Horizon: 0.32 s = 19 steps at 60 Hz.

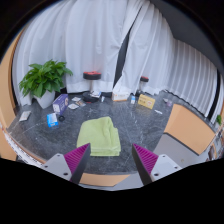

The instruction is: Fold towel

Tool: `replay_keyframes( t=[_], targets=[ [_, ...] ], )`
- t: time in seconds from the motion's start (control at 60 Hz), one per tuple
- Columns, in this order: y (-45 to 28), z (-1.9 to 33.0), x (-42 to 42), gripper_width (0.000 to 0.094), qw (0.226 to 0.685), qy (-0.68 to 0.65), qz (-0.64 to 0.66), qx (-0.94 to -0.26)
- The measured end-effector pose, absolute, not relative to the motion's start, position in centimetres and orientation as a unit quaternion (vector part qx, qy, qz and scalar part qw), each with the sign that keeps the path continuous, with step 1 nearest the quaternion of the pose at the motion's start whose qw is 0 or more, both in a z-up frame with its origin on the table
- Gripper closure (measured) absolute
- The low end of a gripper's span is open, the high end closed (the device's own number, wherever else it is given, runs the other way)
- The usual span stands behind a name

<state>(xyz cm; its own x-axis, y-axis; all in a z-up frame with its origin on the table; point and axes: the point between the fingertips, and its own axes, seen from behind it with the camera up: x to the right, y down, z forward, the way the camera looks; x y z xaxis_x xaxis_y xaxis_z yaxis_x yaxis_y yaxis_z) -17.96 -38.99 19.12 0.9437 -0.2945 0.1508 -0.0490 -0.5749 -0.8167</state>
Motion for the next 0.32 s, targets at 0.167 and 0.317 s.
replay_keyframes(
  t=[0.167, 0.317],
  targets=[
    [-41.5, 19.9, -19.3, 0.0081, 0.452, 0.103, -0.132, -0.876],
    [-42.1, 20.6, -19.9, 0.0085, 0.457, 0.104, -0.128, -0.874]
  ],
)
